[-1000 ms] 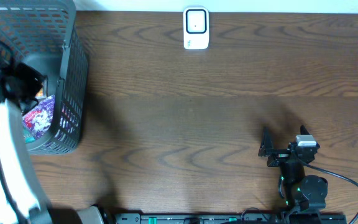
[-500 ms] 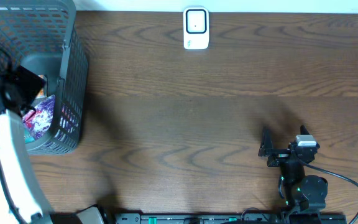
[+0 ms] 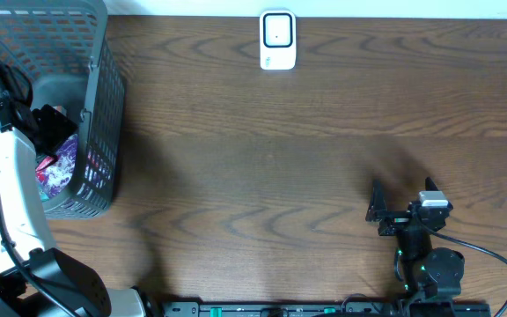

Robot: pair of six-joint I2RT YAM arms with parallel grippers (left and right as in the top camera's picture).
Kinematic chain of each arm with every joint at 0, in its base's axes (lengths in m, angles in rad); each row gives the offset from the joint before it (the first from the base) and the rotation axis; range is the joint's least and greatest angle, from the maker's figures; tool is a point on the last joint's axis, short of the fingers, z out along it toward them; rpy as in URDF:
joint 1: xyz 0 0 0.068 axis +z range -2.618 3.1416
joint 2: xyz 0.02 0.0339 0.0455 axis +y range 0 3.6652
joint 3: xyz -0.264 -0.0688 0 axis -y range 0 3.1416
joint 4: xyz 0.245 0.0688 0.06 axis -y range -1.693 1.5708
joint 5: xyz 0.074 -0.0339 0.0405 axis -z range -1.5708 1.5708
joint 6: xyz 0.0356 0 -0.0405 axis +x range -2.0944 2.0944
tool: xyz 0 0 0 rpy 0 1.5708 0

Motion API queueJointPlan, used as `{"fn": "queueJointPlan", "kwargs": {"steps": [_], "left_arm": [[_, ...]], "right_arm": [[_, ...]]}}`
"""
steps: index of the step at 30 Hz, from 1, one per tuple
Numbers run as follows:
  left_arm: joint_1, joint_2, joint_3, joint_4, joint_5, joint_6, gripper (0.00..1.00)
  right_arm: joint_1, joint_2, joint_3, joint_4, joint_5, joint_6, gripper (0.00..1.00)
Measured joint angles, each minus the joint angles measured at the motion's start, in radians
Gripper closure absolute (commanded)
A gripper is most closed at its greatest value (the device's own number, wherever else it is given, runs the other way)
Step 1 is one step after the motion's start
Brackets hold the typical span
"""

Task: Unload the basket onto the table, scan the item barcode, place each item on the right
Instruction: 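Grasp the purple Carefree package inside the basket with the left gripper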

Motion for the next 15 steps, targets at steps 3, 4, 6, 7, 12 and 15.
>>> {"fn": "queueJointPlan", "kwargs": {"steps": [3, 4, 6, 7, 12, 15], "left_arm": [[0.0, 0.0, 0.0, 0.0, -0.006, 0.0, 0.02], [0.0, 0.0, 0.0, 0.0, -0.01, 0.0, 0.02], [0.0, 0.0, 0.0, -0.001, -0.022, 0.0, 0.02], [0.0, 0.0, 0.0, -0.002, -0.029, 0.0, 0.02], [0.0, 0.003, -0.006, -0.005, -0.047, 0.0, 0.02], [0.0, 0.014, -0.012, -0.006, -0.055, 0.0, 0.02]], "right_arm": [[0.0, 0.0, 0.0, 0.0, 0.0, 0.0, 0.01], [0.0, 0.0, 0.0, 0.0, 0.0, 0.0, 0.01], [0.0, 0.0, 0.0, 0.0, 0.0, 0.0, 0.01], [0.0, 0.0, 0.0, 0.0, 0.0, 0.0, 0.01], [0.0, 0.0, 0.0, 0.0, 0.0, 0.0, 0.01], [0.0, 0.0, 0.0, 0.0, 0.0, 0.0, 0.01]]}}
